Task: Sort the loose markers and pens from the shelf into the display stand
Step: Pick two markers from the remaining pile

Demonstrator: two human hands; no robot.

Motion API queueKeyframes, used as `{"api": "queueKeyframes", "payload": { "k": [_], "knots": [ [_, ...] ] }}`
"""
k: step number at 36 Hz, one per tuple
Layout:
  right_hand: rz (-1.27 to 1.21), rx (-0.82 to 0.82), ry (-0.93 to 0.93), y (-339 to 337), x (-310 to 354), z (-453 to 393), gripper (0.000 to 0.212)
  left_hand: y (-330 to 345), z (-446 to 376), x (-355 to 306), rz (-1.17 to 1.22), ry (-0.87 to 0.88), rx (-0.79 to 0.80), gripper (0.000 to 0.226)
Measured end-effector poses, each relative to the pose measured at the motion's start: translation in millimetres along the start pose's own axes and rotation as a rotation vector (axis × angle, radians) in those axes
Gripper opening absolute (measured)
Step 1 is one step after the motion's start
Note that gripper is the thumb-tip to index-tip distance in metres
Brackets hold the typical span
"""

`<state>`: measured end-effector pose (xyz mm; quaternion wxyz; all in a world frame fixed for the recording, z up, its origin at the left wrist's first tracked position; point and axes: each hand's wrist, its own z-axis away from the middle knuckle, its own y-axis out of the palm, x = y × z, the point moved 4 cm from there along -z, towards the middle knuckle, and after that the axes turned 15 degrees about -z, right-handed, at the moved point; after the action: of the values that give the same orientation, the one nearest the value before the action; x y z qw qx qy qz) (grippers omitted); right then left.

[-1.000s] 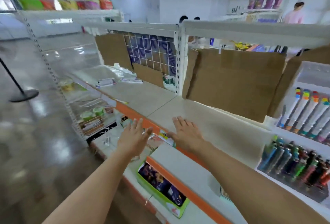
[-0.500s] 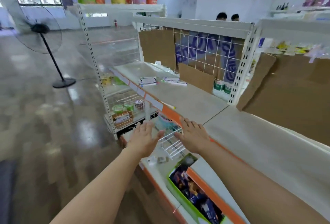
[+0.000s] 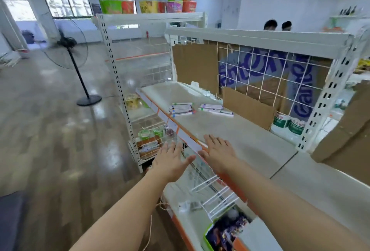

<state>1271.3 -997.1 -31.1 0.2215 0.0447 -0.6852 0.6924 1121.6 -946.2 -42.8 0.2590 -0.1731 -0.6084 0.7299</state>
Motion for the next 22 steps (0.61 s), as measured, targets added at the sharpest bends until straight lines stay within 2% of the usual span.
{"api": "queueKeyframes", "payload": {
  "k": [11, 22],
  "knots": [
    [-0.023, 0.026, -0.015, -18, -23, -96, 0.064, -23, -90, 16, 0.016, -0.009, -0.003, 0.081],
    [-0.017, 0.048, 0.085, -8, -34, -170, 0.05, -18, -176, 46, -0.003, 0.03, 0.016, 0.079]
  ]
}}
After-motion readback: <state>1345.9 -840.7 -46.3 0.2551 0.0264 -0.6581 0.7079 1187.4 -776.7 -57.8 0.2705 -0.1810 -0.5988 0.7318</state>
